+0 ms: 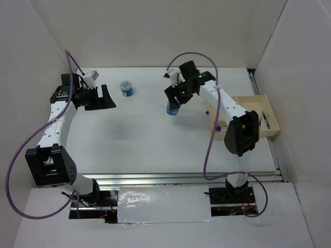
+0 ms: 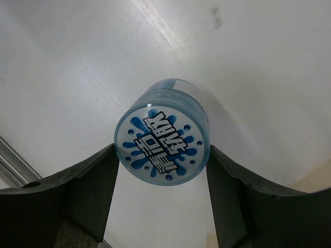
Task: Sort the stationery into containers
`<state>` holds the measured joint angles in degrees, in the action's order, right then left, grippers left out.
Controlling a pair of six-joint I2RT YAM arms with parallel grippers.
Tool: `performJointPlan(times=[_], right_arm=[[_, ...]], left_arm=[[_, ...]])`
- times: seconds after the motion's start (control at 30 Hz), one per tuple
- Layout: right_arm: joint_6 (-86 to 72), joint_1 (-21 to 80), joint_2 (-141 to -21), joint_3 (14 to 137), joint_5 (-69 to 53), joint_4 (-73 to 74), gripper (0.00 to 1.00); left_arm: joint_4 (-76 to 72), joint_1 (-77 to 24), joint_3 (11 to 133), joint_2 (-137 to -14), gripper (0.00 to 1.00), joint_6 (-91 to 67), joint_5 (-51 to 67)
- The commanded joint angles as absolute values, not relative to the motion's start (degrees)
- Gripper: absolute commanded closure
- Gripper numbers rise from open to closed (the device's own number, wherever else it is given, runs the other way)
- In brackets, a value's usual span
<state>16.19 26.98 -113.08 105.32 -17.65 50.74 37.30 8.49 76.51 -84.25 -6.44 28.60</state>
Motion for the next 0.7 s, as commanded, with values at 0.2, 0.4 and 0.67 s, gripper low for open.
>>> performJointPlan(times=[0.2, 0.4, 0.67], right_arm=[[22.5, 8.0, -99.6, 104.8, -19.5, 56.8, 0.61], [25.9, -3.2, -100.2, 102.7, -19.8, 57.0, 0.62], [25.6, -8.0, -104.7, 102.0, -21.6, 55.3, 0.64]], left_arm=[[36.6, 6.7, 79.4, -84.6, 0.01, -6.6, 30.4], [36.6, 6.2, 79.7, -85.0, 0.01, -6.6, 30.4], [36.7, 5.5, 79.8, -85.2, 0.01, -6.2, 29.8]])
